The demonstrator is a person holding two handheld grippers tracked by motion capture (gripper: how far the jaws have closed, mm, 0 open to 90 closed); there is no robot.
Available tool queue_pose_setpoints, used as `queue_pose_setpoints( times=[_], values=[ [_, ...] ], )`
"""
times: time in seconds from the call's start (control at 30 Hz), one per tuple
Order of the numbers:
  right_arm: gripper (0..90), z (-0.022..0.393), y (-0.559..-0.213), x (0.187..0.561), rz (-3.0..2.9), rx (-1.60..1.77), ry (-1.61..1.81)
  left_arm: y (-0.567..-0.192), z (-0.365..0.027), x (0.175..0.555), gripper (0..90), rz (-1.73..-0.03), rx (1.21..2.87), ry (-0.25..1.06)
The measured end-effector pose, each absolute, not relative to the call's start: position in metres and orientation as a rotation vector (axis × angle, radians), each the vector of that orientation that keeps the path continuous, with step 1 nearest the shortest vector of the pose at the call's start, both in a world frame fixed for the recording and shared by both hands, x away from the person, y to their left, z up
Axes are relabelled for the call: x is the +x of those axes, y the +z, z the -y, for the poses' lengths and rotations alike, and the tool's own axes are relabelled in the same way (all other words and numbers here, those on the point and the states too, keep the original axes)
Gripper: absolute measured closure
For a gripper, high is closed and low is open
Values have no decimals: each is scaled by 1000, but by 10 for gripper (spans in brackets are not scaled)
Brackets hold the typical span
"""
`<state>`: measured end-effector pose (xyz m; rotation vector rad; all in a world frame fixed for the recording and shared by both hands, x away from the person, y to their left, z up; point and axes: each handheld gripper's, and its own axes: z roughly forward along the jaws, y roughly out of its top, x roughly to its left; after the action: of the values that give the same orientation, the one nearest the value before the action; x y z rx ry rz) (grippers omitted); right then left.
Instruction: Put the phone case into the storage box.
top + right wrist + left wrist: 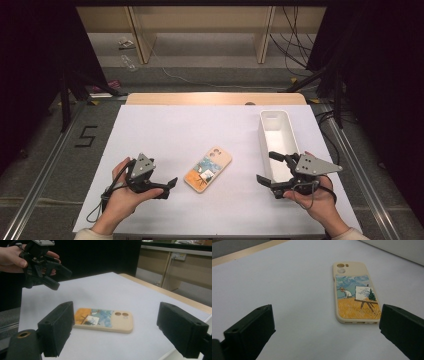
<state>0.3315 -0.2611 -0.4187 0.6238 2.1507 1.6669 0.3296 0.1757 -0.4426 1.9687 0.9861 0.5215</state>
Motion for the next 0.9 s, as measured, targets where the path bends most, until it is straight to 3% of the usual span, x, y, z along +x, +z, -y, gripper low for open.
queue_pose_setpoints(
  times=[0.9],
  values=[
    [155, 259, -420, 332, -2151, 646, 1662, -461, -120, 348, 0, -995, 2137, 425]
  ],
)
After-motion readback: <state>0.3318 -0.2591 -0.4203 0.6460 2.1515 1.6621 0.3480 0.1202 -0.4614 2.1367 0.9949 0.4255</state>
